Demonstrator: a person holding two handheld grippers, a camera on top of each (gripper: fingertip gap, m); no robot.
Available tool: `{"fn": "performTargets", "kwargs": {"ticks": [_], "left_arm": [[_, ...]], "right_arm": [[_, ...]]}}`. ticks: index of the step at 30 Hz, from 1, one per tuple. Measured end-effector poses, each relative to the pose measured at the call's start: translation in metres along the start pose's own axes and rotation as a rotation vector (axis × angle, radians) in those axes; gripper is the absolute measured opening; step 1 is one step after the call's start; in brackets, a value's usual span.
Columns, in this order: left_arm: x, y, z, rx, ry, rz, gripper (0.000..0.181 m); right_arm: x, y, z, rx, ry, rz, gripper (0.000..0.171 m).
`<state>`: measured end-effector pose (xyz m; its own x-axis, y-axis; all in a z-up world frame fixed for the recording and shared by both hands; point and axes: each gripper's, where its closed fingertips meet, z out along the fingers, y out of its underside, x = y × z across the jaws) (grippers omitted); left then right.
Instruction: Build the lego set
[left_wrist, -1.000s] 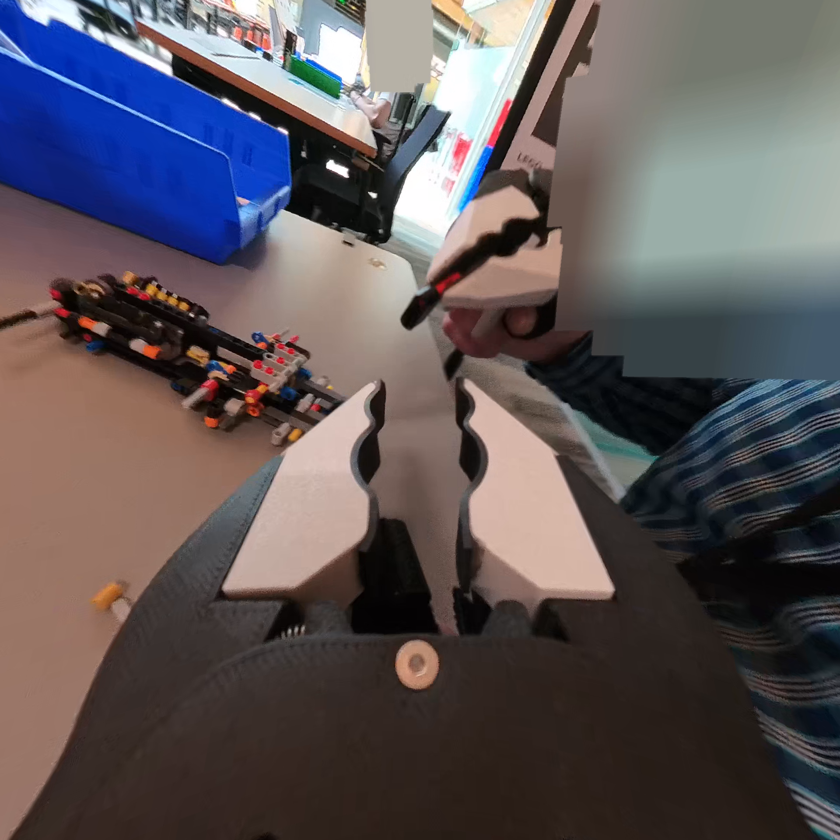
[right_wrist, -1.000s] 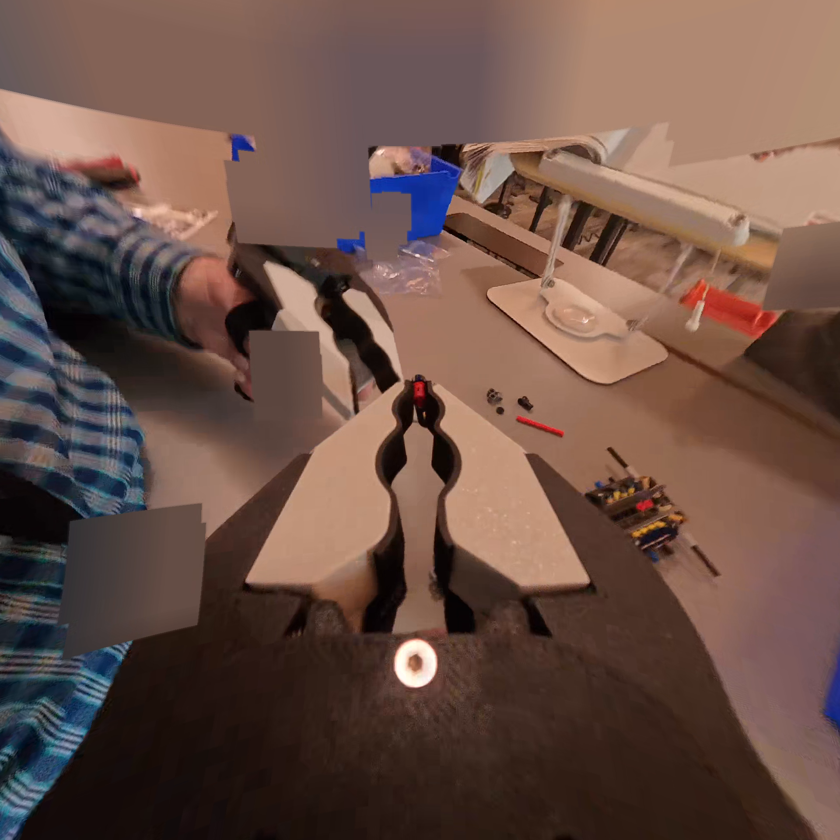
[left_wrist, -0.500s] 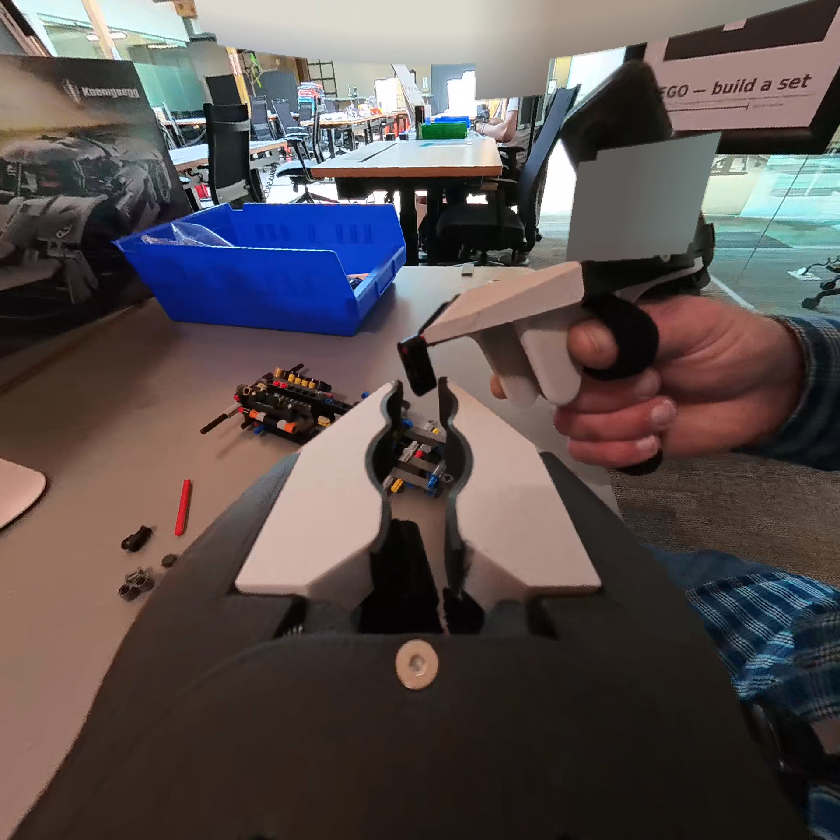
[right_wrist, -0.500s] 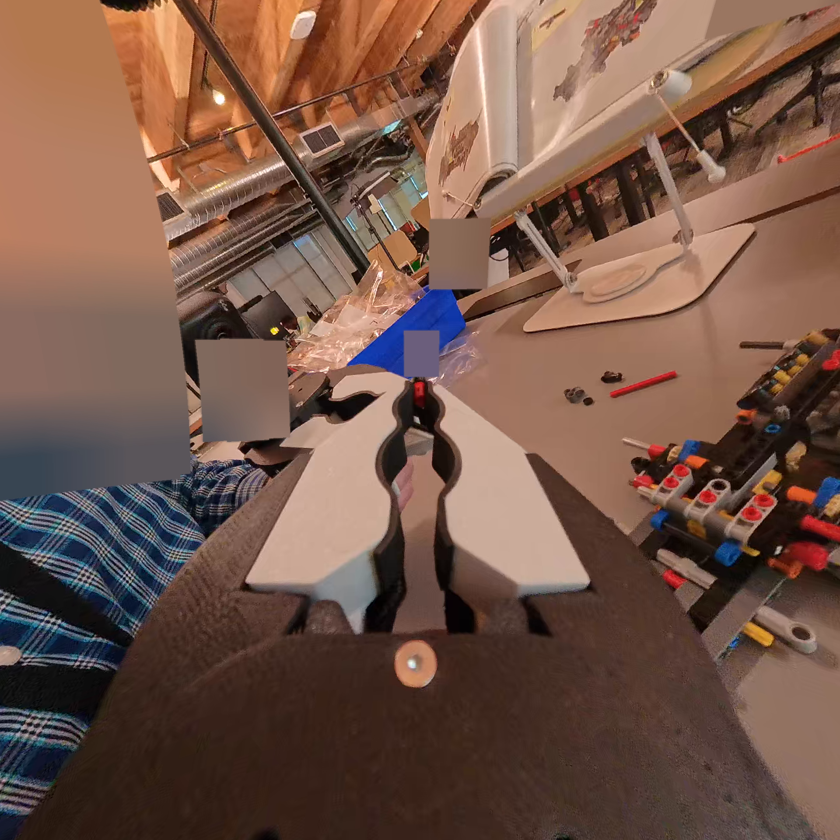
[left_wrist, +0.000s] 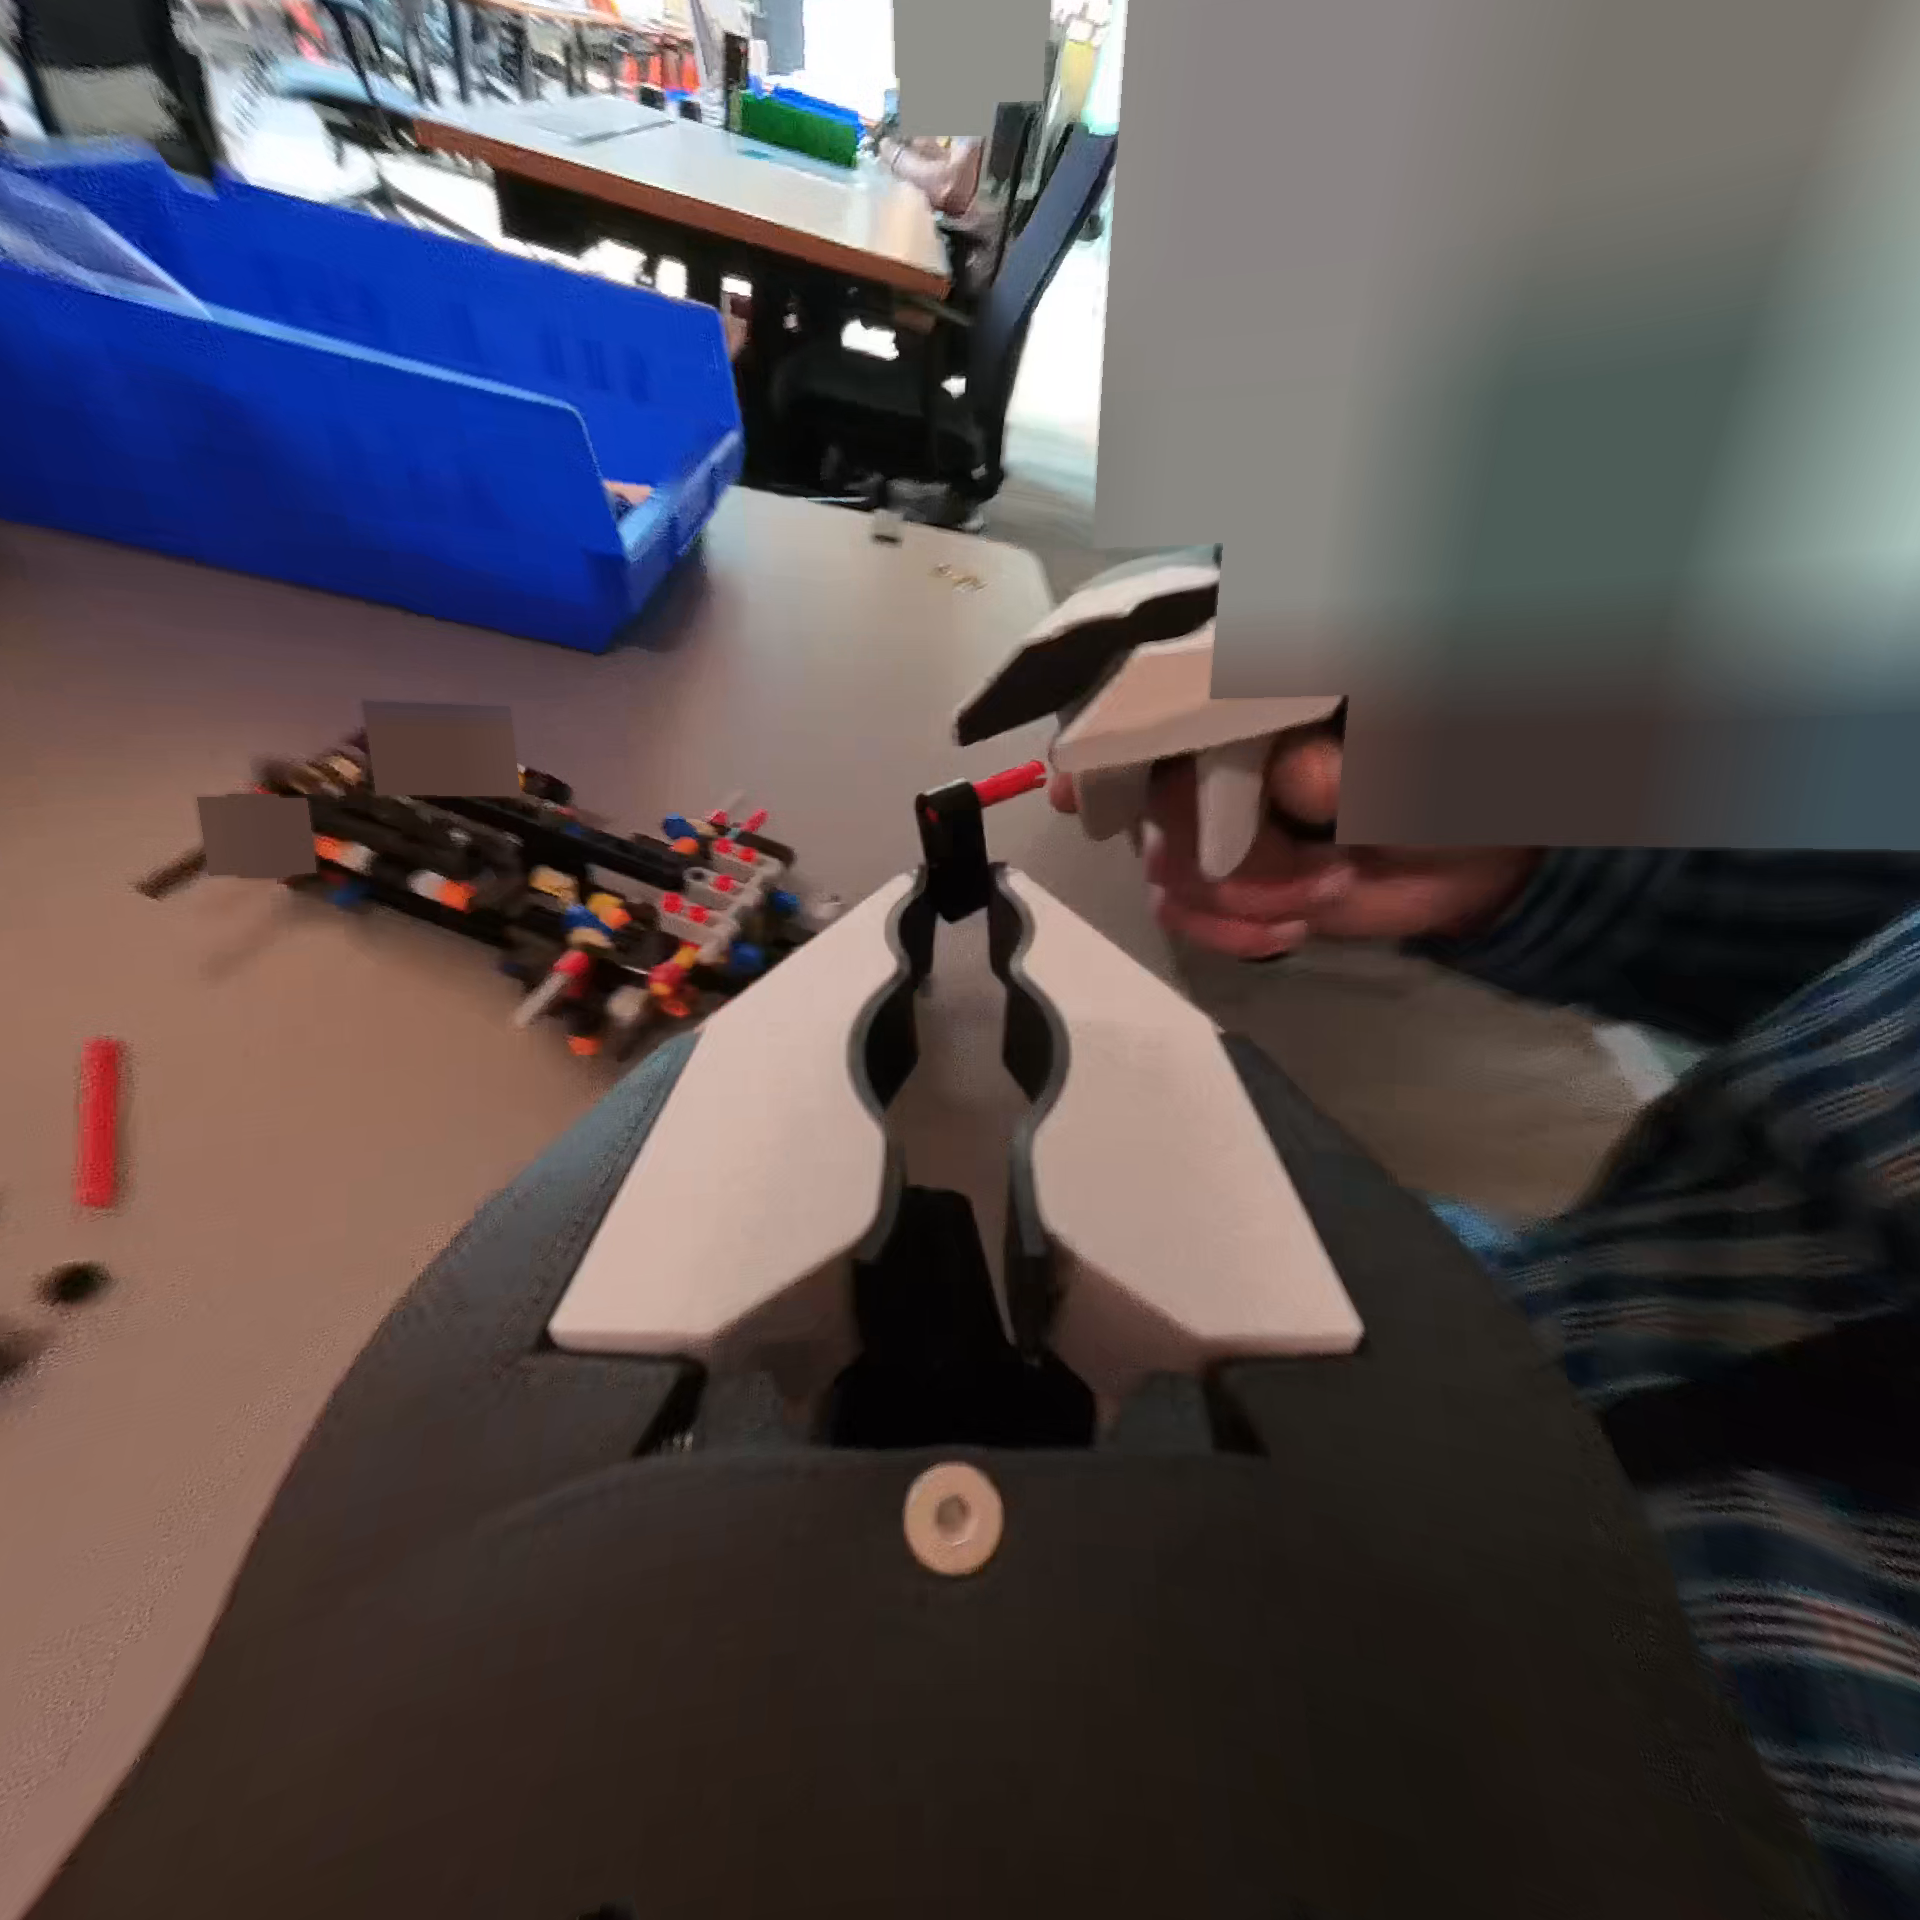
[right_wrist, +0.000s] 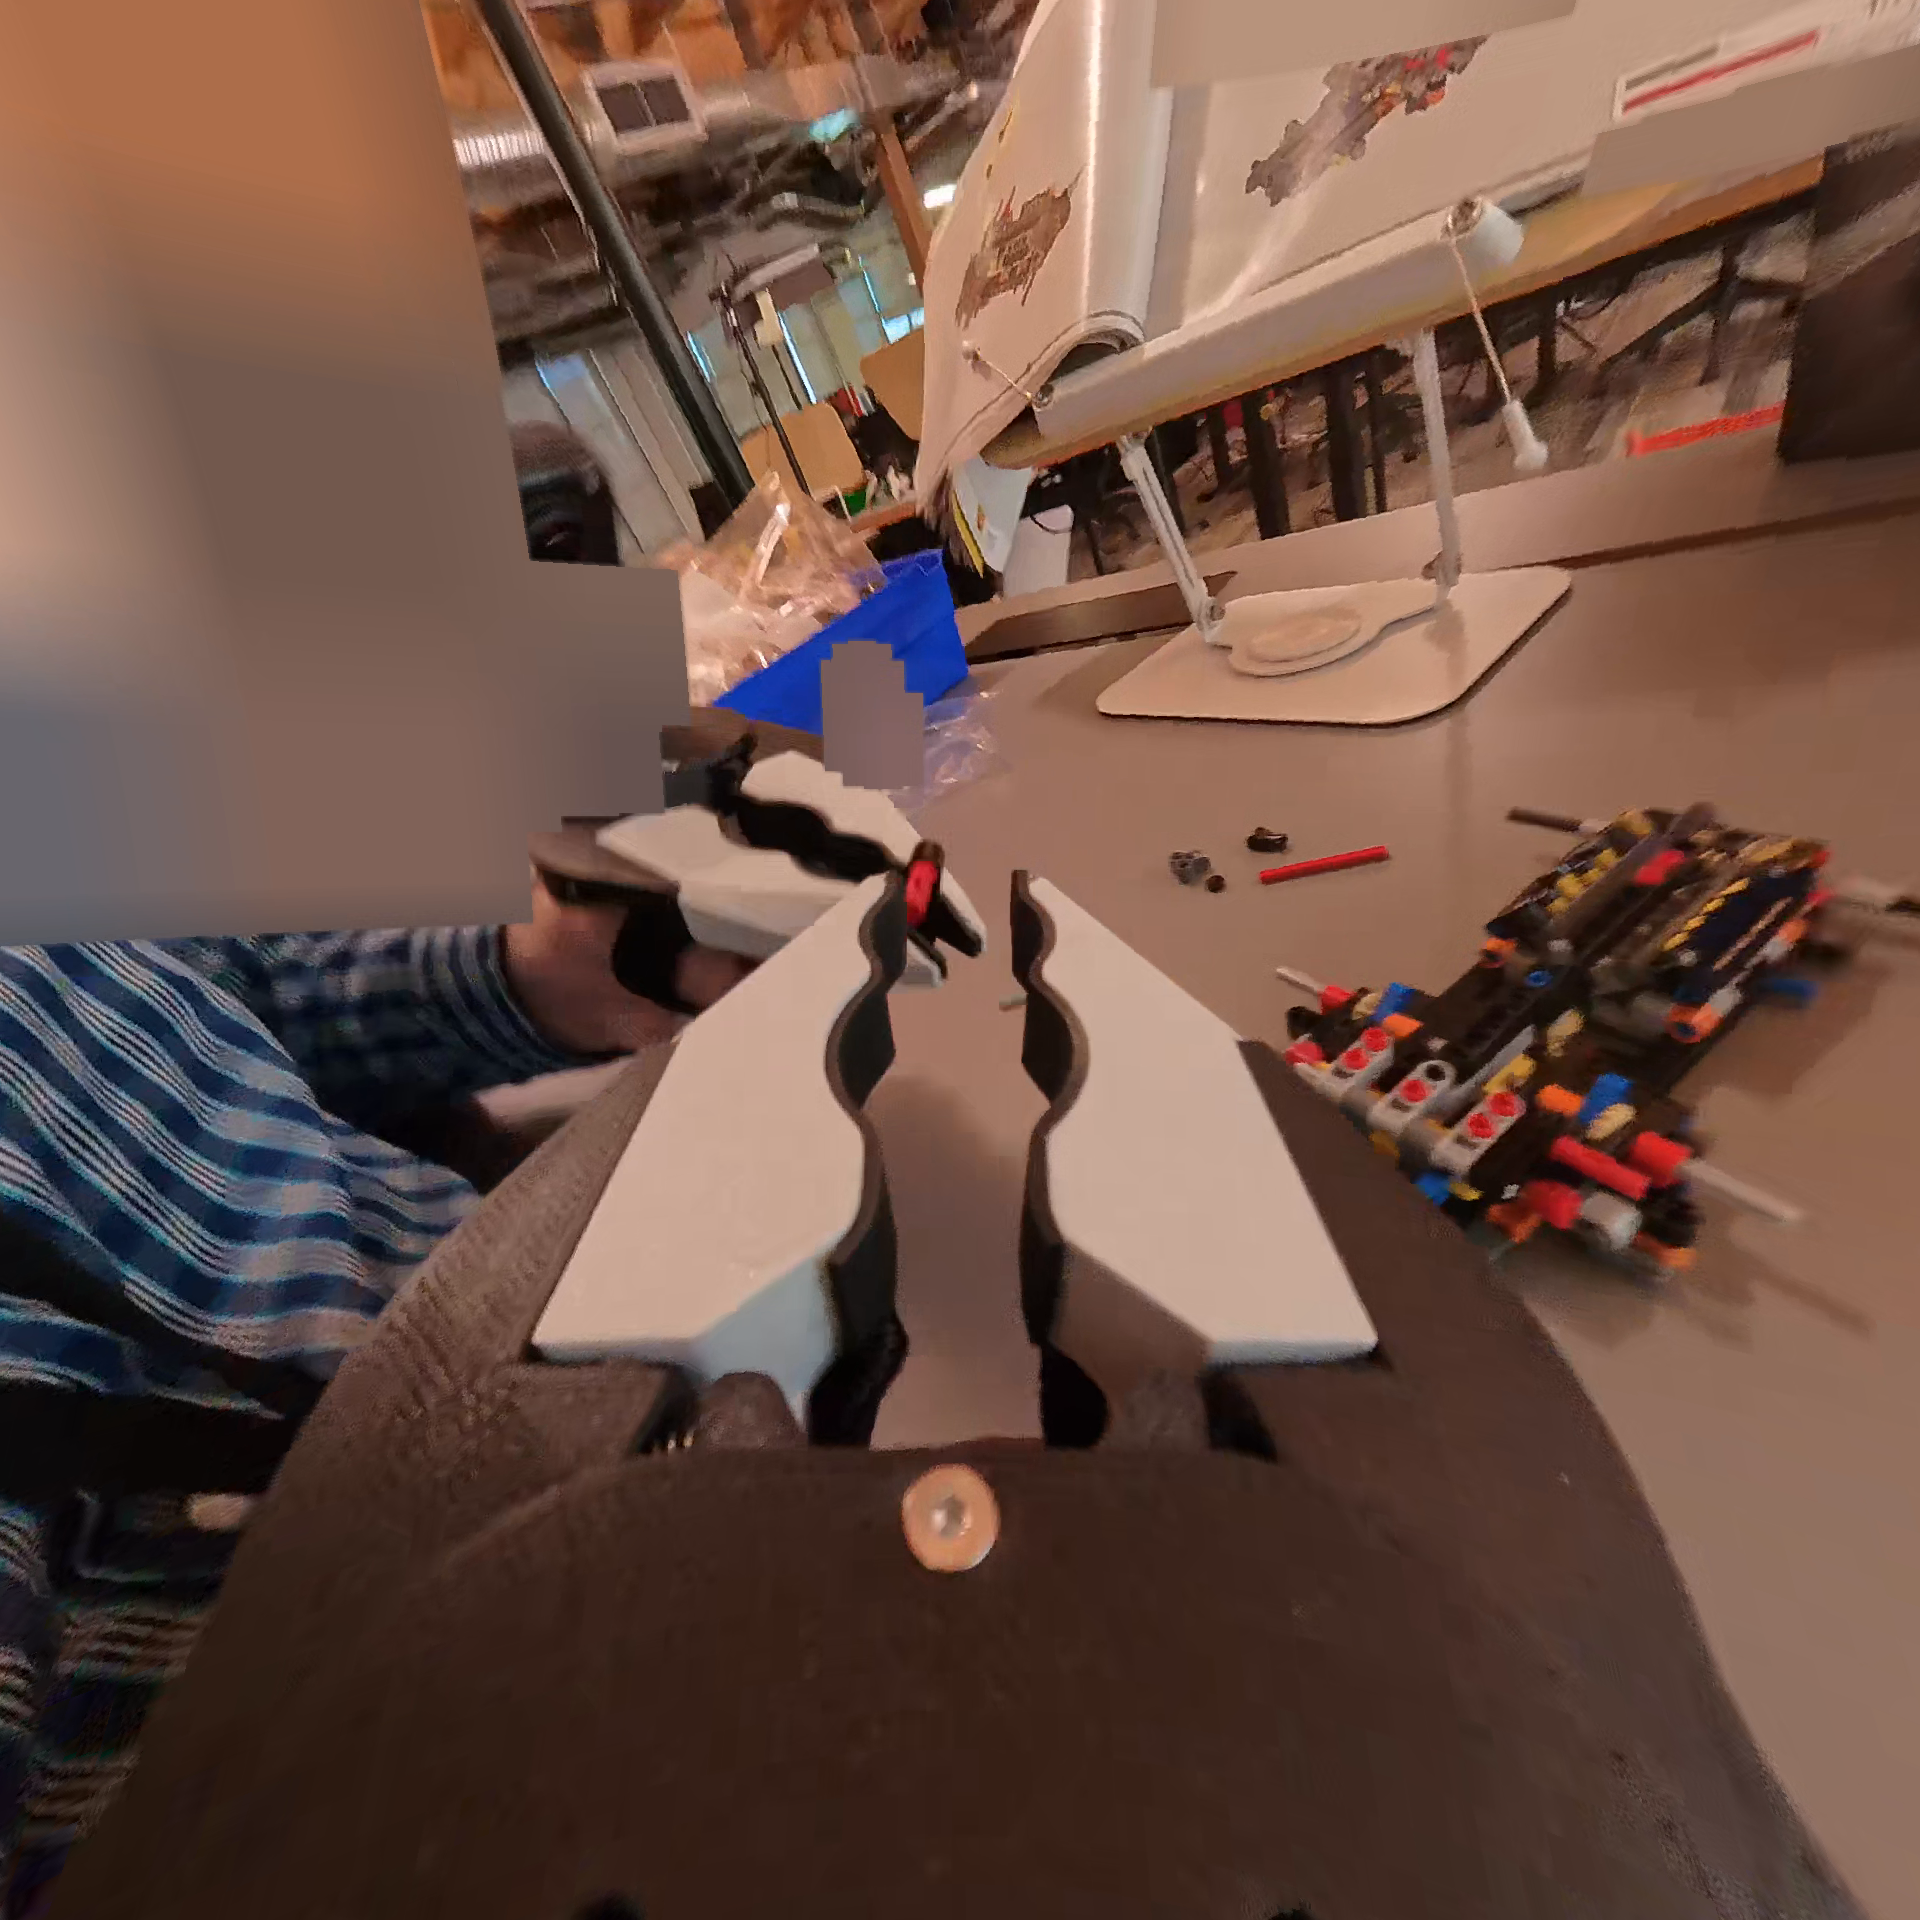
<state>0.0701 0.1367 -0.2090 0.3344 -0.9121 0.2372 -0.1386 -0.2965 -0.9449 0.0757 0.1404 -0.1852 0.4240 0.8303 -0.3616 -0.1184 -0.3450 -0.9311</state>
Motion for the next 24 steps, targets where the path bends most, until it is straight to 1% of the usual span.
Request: {"fn": "performTargets", "kwargs": {"ticks": [2, 4, 6, 7, 8, 10, 12, 15, 18, 19, 21, 24], "left_arm": [[0.007, -0.005, -0.001, 0.053, 0.129, -0.182, 0.009], [0.012, -0.013, -0.003, 0.121, 0.222, -0.314, 0.009], [0.021, -0.02, -0.005, 0.177, 0.332, -0.406, 0.009], [0.023, -0.022, -0.006, 0.194, 0.362, -0.439, 0.009], [0.025, -0.023, -0.006, 0.207, 0.394, -0.461, 0.008], [0.03, -0.026, -0.008, 0.235, 0.457, -0.499, 0.008], [0.04, -0.031, -0.014, 0.259, 0.559, -0.527, 0.009], [0.052, -0.034, -0.021, 0.281, 0.696, -0.559, 0.009], [0.063, -0.035, -0.027, 0.288, 0.796, -0.534, 0.009], [0.066, -0.035, -0.028, 0.278, 0.818, -0.525, 0.009], [0.074, -0.035, -0.033, 0.273, 0.893, -0.514, 0.009], [0.081, -0.033, -0.037, 0.263, 0.982, -0.515, 0.009]], "right_arm": [[-0.001, 0.0, -0.001, -0.042, 0.007, -0.088, 0.017], [-0.004, 0.0, 0.001, -0.072, 0.006, -0.148, 0.016], [-0.007, -0.003, 0.005, -0.071, -0.005, -0.166, 0.016], [-0.01, -0.005, 0.006, -0.063, -0.022, -0.154, 0.013], [-0.013, -0.008, 0.007, -0.046, -0.05, -0.132, 0.016], [-0.021, -0.013, 0.007, -0.013, -0.123, -0.095, 0.014], [-0.023, -0.014, 0.005, -0.005, -0.156, -0.092, 0.013], [-0.036, -0.015, 0.003, -0.008, -0.29, -0.029, 0.013], [-0.051, -0.014, -0.001, -0.019, -0.436, 0.066, 0.012], [-0.055, -0.014, -0.002, -0.016, -0.476, 0.085, 0.015], [-0.064, -0.012, -0.006, -0.018, -0.544, 0.101, 0.013], [-0.072, -0.01, -0.007, -0.017, -0.612, 0.127, 0.015]]}}
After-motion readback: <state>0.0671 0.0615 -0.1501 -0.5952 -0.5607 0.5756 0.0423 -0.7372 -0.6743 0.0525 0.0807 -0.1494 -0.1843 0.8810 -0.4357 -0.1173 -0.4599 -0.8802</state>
